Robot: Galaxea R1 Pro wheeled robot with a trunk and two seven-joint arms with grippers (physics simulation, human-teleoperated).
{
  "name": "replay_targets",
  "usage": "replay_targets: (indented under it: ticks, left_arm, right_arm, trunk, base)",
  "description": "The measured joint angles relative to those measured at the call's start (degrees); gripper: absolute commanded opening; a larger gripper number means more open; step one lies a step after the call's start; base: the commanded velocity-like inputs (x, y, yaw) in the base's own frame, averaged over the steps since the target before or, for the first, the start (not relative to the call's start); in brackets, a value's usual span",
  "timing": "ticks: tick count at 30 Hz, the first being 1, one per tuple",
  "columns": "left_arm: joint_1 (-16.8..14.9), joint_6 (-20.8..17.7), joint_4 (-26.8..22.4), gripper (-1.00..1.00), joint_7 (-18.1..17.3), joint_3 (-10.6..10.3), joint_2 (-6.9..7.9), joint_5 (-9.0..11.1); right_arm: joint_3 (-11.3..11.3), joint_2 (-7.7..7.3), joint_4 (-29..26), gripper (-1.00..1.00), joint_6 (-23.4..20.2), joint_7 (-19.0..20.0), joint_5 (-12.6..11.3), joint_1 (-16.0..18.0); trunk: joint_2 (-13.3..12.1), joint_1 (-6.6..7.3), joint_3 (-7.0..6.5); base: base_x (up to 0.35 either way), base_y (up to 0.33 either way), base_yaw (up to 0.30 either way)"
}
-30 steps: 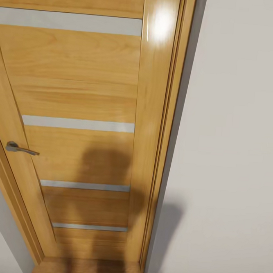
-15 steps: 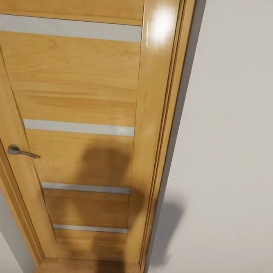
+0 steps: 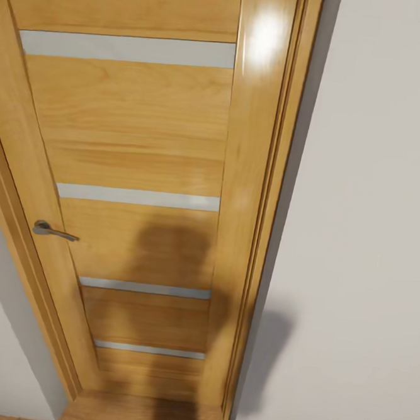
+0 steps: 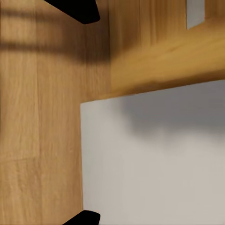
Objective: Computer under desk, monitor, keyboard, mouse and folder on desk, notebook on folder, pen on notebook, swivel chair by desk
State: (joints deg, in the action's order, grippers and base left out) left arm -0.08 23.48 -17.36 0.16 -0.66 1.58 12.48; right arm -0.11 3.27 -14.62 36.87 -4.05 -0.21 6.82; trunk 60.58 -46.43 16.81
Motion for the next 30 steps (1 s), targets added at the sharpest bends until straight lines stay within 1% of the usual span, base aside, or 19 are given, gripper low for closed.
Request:
replay_targets:
  ticks: [4, 11, 22, 30]
  left_arm:
    - [0.00, 0.07, 0.32, 1.00, 0.00, 0.03, 0.00, 0.02]
    - [0.00, 0.42, 0.42, 1.00, 0.00, 0.11, 0.00, 0.00]
    - [0.00, 2.40, 0.43, 1.00, 0.00, 0.01, 0.00, -0.01]
    - [0.00, 2.68, 0.43, 1.00, 0.00, 0.03, 0.01, 0.10]
  right_arm:
    - [0.01, 0.04, 0.00, 1.00, -0.02, -0.23, 0.03, 0.00]
    - [0.01, 0.06, 0.00, 1.00, -0.02, -0.33, 0.04, 0.00]
    - [0.01, 0.06, 0.00, 1.00, -0.10, -0.35, 0.03, 0.00]
    - [0.00, 0.06, 0.00, 1.00, -0.12, -0.35, 0.03, 0.00]
  trunk:
    - [-0.01, -0.02, 0.00]
    - [-0.01, -0.03, 0.00]
    - [-0.01, -0.03, 0.00]
    - [0.00, 0.00, 0.07]
  base:
    - [-0.181, 0.000, 0.275]
    - [-0.307, 0.000, 0.280]
    - [-0.324, -0.091, 0.281]
    - [-0.075, -0.020, 0.281]
